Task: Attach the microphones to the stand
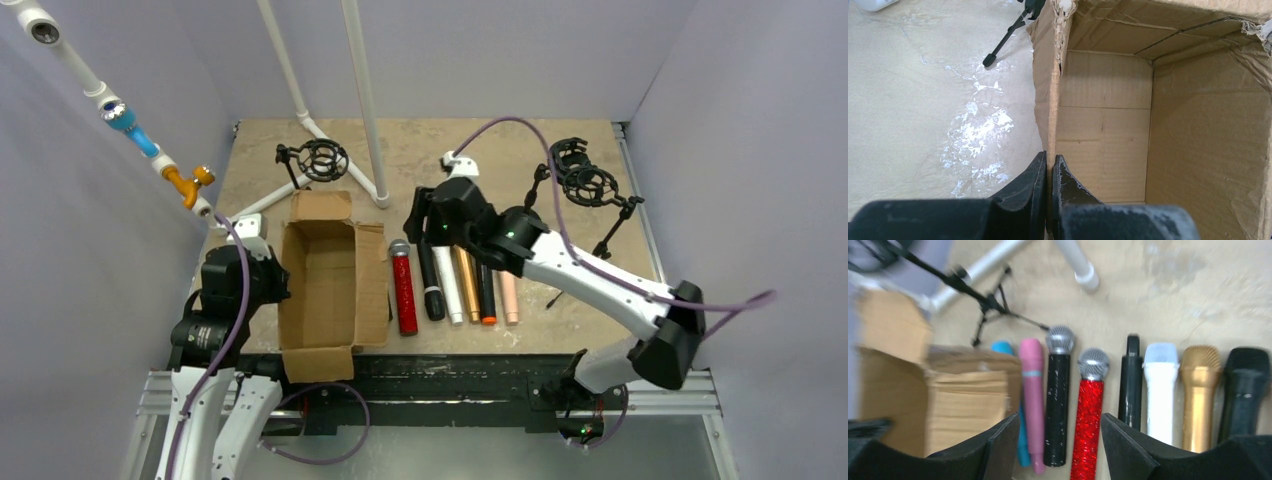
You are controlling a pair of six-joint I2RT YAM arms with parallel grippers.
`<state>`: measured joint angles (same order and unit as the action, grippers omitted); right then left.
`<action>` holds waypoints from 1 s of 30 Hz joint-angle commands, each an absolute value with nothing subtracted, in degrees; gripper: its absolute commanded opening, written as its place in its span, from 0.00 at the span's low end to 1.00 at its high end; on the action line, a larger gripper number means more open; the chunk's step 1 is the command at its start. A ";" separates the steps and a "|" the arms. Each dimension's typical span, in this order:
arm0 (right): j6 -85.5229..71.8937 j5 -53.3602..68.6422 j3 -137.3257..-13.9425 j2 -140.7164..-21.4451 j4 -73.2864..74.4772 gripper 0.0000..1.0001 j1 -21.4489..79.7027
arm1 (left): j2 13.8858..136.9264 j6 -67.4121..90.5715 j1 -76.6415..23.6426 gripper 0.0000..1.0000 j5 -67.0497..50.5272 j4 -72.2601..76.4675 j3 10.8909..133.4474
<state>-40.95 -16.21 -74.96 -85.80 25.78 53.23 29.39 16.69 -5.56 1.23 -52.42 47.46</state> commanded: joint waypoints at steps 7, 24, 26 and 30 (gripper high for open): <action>-42.36 -21.12 -81.84 -74.59 32.41 0.64 59.82 | 30.79 17.13 -5.45 0.00 0.26 -49.26 49.65; -37.93 -20.05 -98.99 -100.03 39.23 0.65 69.08 | 31.29 17.73 -5.45 0.00 0.29 -49.86 51.19; -37.80 -20.59 -99.03 -101.04 39.04 0.56 69.13 | 31.29 17.90 -5.45 0.00 -0.75 -49.79 51.58; -37.71 -21.93 -99.33 -101.16 38.05 0.14 69.17 | 31.33 18.53 -5.45 0.00 -4.26 -49.45 52.55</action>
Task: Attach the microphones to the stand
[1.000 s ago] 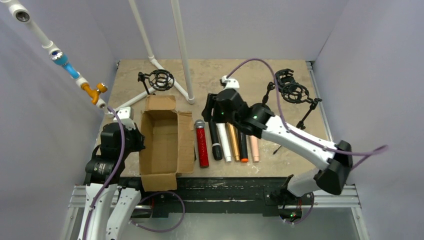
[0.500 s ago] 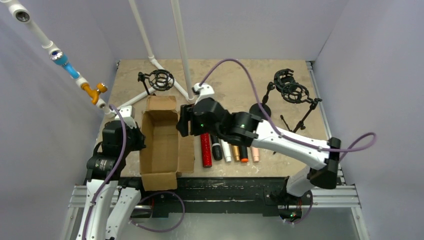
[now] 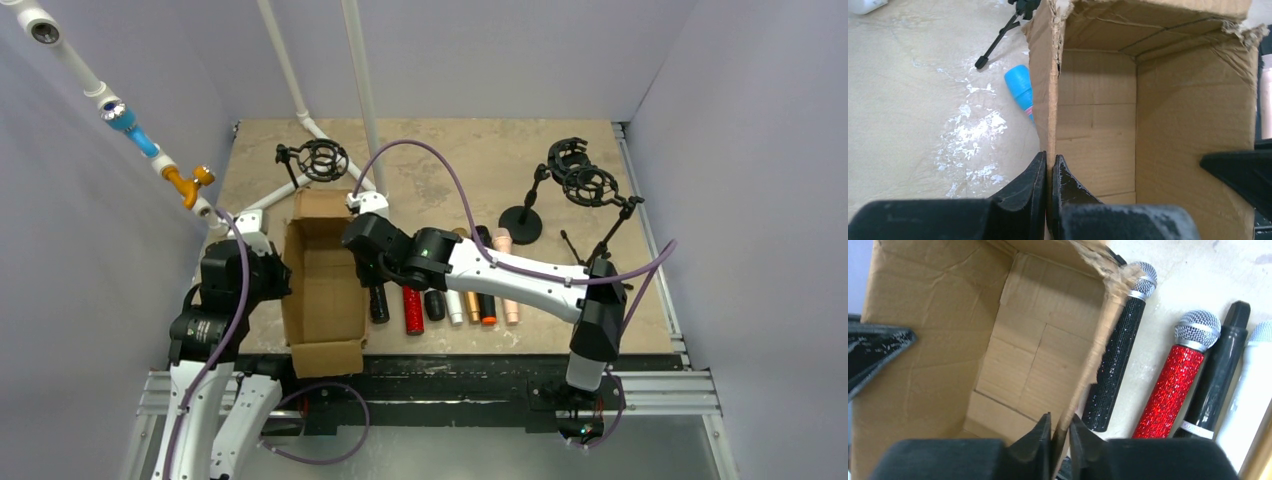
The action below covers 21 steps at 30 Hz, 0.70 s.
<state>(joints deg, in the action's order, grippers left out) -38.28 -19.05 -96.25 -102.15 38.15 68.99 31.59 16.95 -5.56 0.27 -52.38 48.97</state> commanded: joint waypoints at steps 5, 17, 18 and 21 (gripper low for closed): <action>-36.04 -24.20 -103.23 -99.67 41.49 0.00 67.80 | 32.17 16.09 -5.45 0.40 -11.08 -48.99 55.00; -29.26 -23.07 -98.74 -79.13 49.74 0.00 50.12 | 33.73 11.66 -5.45 1.00 -20.33 -52.54 61.18; -28.88 -23.19 -98.59 -78.36 50.34 0.00 48.76 | 33.63 11.80 -5.45 1.00 -20.67 -52.38 61.33; -27.18 -23.47 -98.61 -77.36 51.50 0.00 45.10 | 33.24 11.78 -5.45 1.00 -21.47 -51.89 62.57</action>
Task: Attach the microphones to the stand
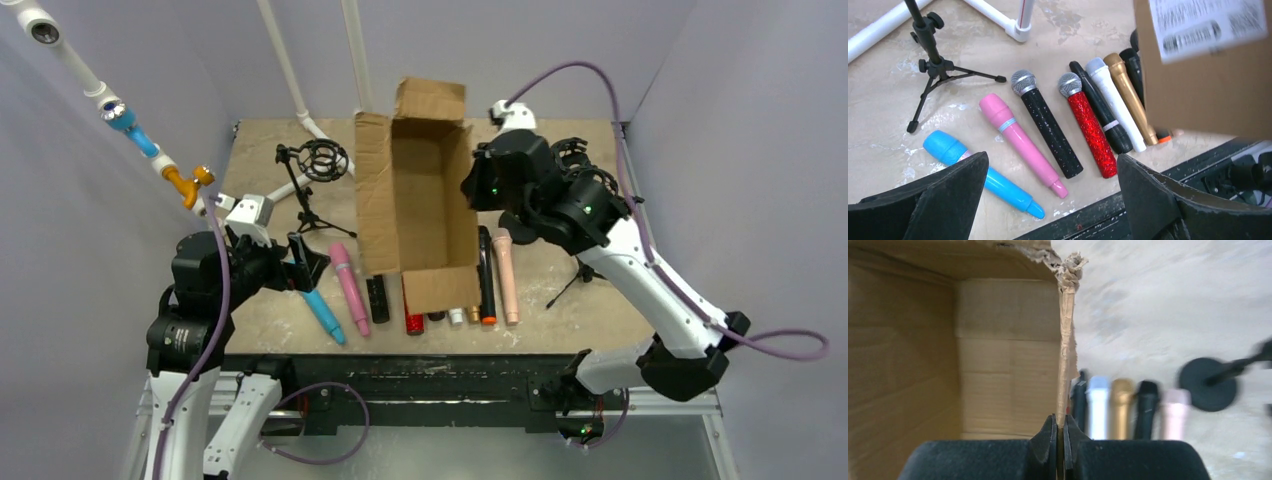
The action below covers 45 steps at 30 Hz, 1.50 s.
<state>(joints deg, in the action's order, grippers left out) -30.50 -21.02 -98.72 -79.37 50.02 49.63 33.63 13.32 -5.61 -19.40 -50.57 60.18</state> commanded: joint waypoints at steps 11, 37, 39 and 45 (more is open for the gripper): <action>-29.39 -19.41 -106.89 -86.26 45.09 0.00 28.95 | 34.82 13.44 -5.45 1.00 -19.47 -55.37 75.01; -76.64 -21.42 -115.24 -104.88 32.64 0.00 1.13 | 39.18 4.81 -5.45 1.00 -18.70 -64.93 78.36; -78.04 -21.27 -115.11 -105.99 32.29 0.00 0.47 | 39.52 4.43 -5.45 1.00 -18.40 -65.01 78.15; -82.09 -19.30 -116.67 -110.82 34.69 0.00 -2.13 | 40.55 4.10 -5.45 1.00 -17.69 -64.52 78.14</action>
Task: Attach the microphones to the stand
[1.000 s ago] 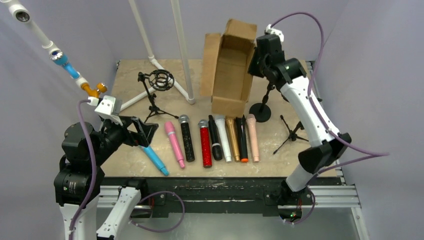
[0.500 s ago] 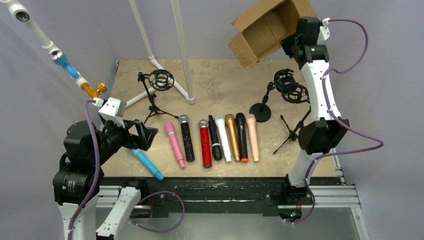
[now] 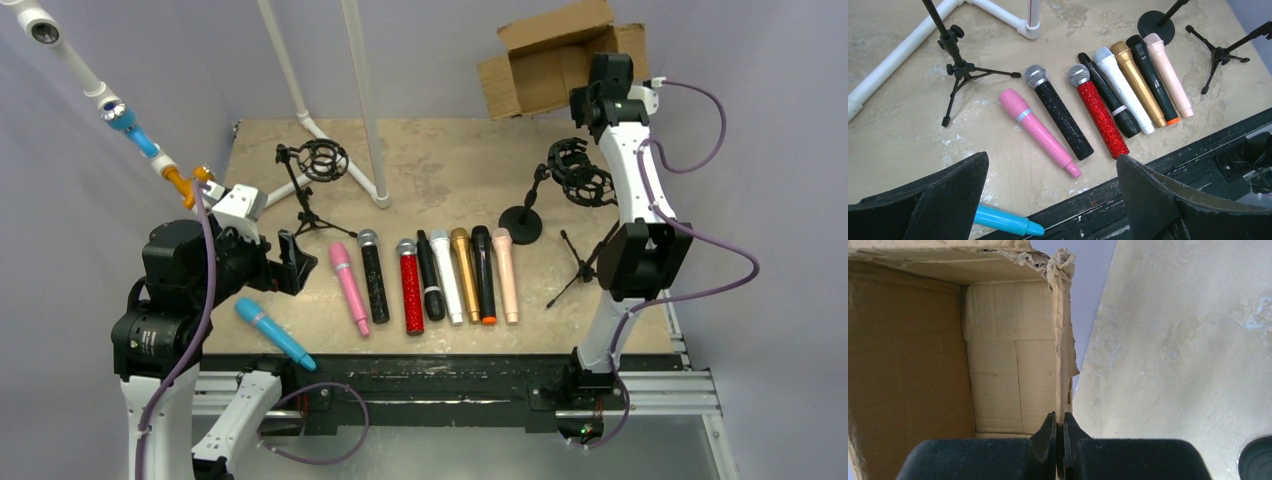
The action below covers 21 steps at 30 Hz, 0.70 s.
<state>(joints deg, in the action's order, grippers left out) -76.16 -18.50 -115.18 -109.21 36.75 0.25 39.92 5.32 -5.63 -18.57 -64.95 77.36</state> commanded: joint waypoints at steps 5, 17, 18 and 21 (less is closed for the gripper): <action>-82.70 -18.76 -116.09 -112.60 33.06 0.08 -3.95 | 41.16 3.49 -5.45 1.00 -16.44 -64.51 77.71; -69.75 -17.14 -120.56 -112.22 30.52 0.66 -4.29 | 43.08 2.26 -5.45 1.00 -15.28 -67.40 79.99; -67.81 -16.40 -120.58 -111.50 30.17 0.68 -4.11 | 43.27 2.16 -5.45 1.00 -15.03 -67.74 80.18; -61.84 -15.34 -119.13 -107.73 29.30 0.72 -2.23 | 43.87 1.50 -5.45 1.00 -14.83 -68.89 80.62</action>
